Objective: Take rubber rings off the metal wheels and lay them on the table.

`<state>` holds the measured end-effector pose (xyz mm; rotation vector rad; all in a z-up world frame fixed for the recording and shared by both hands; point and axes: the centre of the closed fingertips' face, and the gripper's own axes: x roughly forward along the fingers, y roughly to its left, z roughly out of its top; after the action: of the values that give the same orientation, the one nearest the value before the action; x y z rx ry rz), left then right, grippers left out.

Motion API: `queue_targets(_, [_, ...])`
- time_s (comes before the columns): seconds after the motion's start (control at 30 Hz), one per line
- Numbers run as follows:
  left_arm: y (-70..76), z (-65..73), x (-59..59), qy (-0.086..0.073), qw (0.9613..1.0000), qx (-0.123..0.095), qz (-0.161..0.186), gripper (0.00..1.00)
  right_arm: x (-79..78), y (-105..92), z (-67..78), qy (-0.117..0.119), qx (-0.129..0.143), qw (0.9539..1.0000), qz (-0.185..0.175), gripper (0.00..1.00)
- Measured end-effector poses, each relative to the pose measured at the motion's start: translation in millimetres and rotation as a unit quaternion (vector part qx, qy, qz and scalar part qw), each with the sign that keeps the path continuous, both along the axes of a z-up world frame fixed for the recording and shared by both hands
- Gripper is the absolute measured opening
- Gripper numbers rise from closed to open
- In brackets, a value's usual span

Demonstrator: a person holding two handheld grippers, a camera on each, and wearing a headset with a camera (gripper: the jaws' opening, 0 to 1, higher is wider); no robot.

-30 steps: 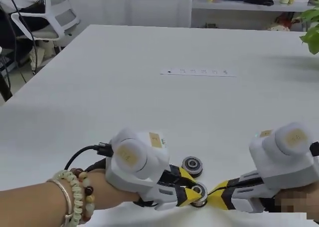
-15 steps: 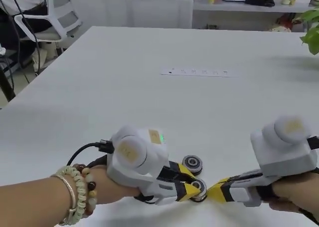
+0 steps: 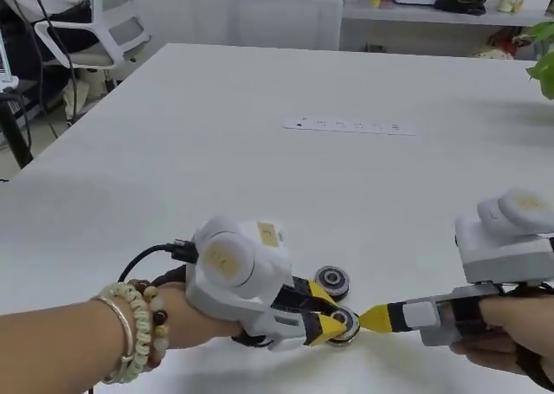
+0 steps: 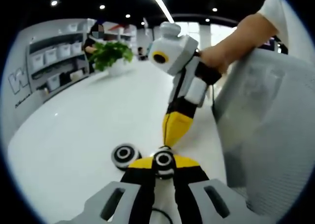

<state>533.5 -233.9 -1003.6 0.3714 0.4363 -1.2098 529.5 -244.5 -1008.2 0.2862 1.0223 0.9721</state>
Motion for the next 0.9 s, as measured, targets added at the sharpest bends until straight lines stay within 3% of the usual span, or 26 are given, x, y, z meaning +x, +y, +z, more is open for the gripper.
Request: queue_targets(0.9, [-1.1,0.0,-0.7,-0.003,1.0,-0.006,-0.006,0.14,-3.9,1.0,3.9,0.004,0.004,1.0,0.004,0.0])
